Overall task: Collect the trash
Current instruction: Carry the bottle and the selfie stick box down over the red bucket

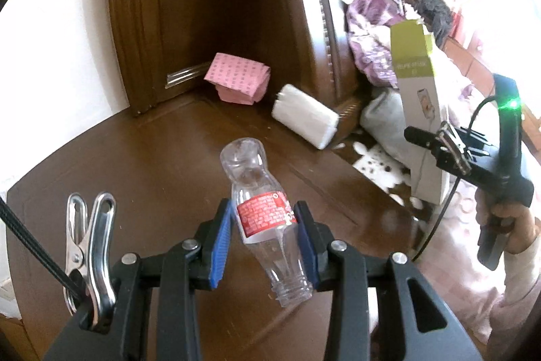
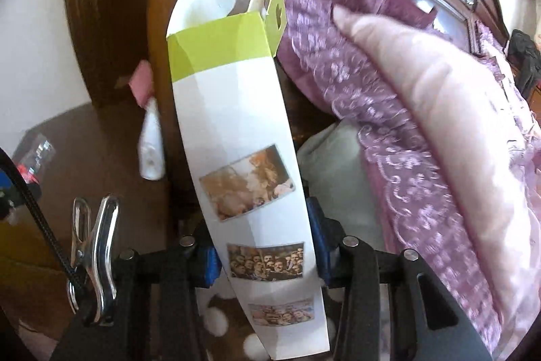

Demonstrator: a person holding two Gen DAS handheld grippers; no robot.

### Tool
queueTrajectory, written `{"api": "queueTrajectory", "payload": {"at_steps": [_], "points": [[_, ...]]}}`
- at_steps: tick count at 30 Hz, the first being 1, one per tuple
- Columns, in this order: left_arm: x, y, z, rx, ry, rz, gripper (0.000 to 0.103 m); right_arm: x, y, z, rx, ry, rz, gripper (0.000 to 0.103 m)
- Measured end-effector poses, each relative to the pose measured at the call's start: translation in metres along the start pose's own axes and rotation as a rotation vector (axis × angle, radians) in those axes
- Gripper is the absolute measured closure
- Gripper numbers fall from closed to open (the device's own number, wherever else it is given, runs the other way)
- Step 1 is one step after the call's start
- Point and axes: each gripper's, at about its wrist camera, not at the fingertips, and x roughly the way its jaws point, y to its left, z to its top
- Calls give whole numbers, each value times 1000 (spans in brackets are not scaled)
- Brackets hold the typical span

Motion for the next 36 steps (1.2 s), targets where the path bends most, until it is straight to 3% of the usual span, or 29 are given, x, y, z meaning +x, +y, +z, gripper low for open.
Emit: {"api": "queueTrajectory", "payload": {"at_steps": [7, 17, 36], "points": [[-37, -7, -22, -7, -25, -48, 65, -66, 20, -31, 52, -115, 76, 60], [-73, -26, -63, -14, -11, -97, 65, -137, 46, -78, 100, -129, 169, 60], [-103, -53, -167, 41, 42, -202, 65, -157, 108, -197, 150, -91, 215, 60]]}}
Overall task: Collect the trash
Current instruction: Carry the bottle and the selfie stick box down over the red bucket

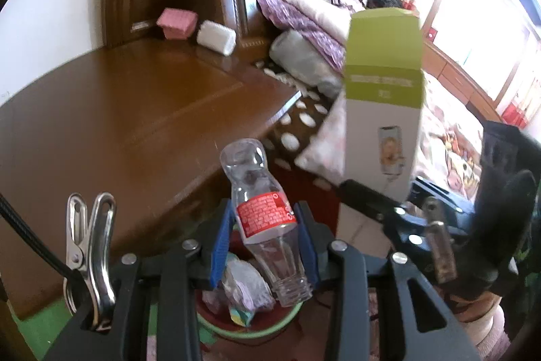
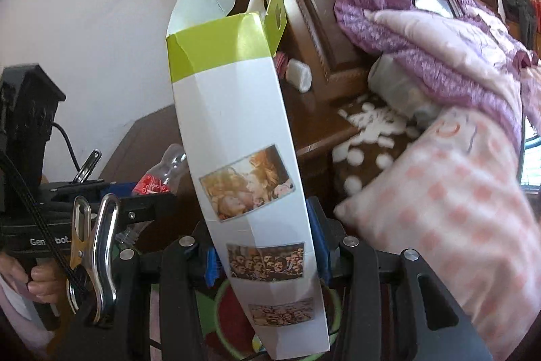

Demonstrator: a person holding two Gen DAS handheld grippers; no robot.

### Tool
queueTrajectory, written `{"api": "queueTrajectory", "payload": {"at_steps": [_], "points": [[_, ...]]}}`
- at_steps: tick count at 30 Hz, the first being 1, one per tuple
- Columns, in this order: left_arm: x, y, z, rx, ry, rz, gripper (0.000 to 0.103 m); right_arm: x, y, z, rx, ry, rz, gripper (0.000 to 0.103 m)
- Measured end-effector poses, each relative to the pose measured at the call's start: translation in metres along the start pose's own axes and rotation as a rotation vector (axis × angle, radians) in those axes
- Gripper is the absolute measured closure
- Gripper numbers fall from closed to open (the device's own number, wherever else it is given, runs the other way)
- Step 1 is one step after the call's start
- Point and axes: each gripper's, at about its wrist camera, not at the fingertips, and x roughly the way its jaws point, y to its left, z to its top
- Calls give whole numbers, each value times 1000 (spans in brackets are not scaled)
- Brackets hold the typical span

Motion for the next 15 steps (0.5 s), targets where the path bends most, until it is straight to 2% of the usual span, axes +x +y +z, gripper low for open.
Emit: {"api": "queueTrajectory", "payload": {"at_steps": [5, 10, 15], "points": [[11, -3, -26, -5, 47, -17, 65, 10, 0, -29, 17, 35, -9, 59], [25, -2, -51, -9, 82, 1, 65, 23, -3, -55, 36, 77, -37, 59], [47, 4, -73, -15, 139, 24, 65, 34, -8, -73, 69, 106, -24, 59]]}}
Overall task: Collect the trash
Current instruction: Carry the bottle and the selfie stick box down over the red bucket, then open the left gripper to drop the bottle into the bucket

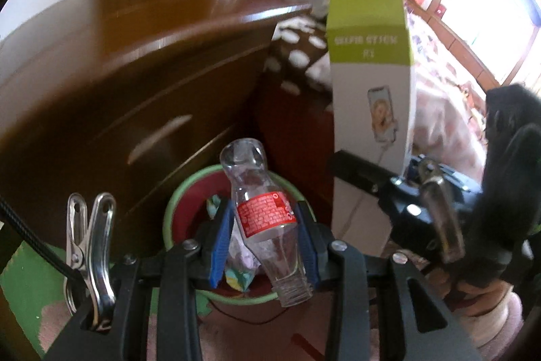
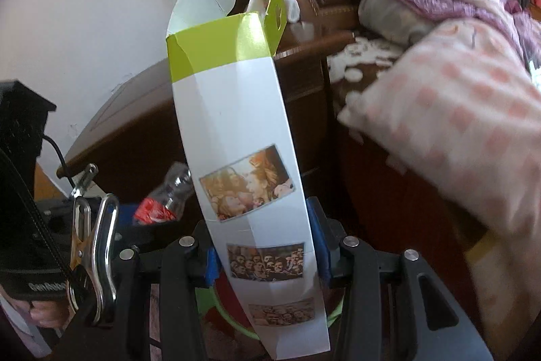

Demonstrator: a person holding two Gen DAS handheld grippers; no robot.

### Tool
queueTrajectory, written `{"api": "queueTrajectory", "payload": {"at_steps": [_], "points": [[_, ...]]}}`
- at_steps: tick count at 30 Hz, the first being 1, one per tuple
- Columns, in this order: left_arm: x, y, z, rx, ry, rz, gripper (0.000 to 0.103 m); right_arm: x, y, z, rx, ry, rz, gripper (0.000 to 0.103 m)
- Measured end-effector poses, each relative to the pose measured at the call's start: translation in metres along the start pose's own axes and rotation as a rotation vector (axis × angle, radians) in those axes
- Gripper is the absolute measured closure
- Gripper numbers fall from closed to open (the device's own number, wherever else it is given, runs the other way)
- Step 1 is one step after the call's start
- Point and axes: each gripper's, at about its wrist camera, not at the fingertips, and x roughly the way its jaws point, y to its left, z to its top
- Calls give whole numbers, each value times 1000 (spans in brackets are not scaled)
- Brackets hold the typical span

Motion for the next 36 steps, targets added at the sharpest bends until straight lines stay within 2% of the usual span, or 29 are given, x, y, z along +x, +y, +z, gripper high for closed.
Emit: {"api": "queueTrajectory", "payload": {"at_steps": [4, 10, 19, 26, 36], "points": [[24, 2, -14, 27, 18, 52, 65, 8, -1, -7, -3, 14, -18, 59], [67, 9, -31, 36, 89, 75, 65, 14, -6, -14, 16, 29, -10, 59], [115, 35, -54, -22, 183, 81, 65, 29, -14, -23, 22, 61, -20, 59], [132, 47, -65, -49, 238, 76, 65, 43, -17, -22, 21, 86, -21, 59], [138, 43, -67, -48, 241, 74, 60, 58, -27, -20, 64, 76, -30, 59]]}}
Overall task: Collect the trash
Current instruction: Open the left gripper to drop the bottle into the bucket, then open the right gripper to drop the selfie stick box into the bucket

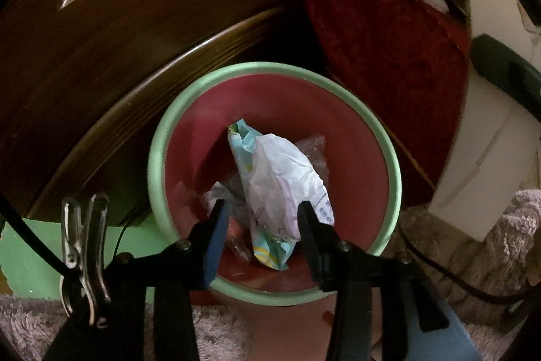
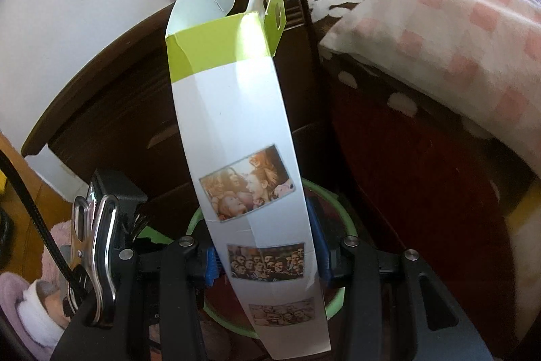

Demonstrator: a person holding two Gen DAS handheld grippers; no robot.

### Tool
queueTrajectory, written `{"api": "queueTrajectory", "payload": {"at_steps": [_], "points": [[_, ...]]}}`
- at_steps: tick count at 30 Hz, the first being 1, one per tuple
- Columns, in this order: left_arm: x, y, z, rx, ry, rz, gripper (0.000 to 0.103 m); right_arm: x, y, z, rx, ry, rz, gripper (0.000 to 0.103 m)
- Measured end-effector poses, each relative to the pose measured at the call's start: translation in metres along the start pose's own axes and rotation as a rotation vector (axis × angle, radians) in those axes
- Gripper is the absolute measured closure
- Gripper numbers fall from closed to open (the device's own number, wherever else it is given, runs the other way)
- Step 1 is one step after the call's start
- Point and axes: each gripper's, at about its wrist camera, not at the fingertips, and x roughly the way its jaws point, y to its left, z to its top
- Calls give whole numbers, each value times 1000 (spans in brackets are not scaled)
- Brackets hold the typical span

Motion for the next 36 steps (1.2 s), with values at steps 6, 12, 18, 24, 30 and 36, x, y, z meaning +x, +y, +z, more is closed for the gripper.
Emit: {"api": "queueTrajectory", "payload": {"at_steps": [6, 12, 18, 24, 30, 36], "points": [[0, 0, 2, -21, -19, 0, 60, 12, 1, -8, 64, -27, 18, 59], [-7, 5, 1, -40, -35, 1, 60, 39, 1, -18, 74, 30, -15, 58], [-10, 9, 0, -55, -39, -8, 60, 54, -4, -23, 97, 95, -45, 51], [-17, 12, -1, -54, -52, -8, 60, 56, -13, -18, 112, 86, -40, 39], [-24, 10, -4, -43, -67, -4, 60, 52, -10, -19, 110, 83, -30, 39], [-46, -4, -6, -14, -106, -12, 60, 36, 3, -20, 68, 46, -11, 39]]}}
